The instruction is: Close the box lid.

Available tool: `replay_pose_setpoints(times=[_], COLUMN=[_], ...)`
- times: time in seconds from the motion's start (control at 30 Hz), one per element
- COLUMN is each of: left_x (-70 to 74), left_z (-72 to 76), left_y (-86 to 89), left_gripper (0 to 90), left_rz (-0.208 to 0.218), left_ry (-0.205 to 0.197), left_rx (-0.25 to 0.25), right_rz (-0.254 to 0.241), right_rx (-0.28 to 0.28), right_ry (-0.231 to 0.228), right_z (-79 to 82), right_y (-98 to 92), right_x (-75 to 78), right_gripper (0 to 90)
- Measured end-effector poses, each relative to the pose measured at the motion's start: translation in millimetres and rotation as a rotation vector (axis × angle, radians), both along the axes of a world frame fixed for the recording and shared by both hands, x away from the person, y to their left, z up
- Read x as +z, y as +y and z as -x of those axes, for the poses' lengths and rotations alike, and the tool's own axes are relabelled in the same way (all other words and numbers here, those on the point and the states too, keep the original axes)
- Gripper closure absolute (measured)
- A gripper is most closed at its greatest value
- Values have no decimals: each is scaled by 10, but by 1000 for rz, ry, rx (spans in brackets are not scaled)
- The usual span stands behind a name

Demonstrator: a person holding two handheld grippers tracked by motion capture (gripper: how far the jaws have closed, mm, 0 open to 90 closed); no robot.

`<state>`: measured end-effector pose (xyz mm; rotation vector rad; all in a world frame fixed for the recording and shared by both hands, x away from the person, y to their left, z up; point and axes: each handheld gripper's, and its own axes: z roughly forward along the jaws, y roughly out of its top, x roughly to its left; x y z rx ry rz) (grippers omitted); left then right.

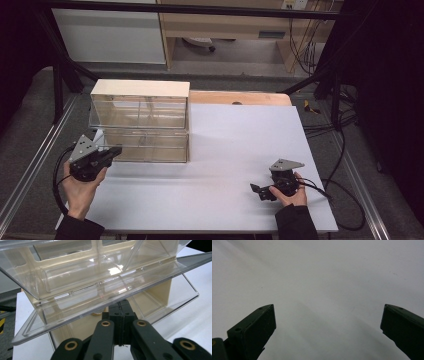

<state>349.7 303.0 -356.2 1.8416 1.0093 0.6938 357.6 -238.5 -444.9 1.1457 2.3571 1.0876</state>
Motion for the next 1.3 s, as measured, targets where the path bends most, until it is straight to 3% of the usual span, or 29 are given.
replay_pose_setpoints(times=[1.3], left_x=[-263], left_z=[-2], left_y=[-31], left_gripper=[896], left_rz=[-42], left_ry=[86], left_rx=[-18], right_rz=[25], right_rx=[-4], right_ry=[9], right_z=[8], right_y=[-40], right_x=[-34], right_gripper=[8])
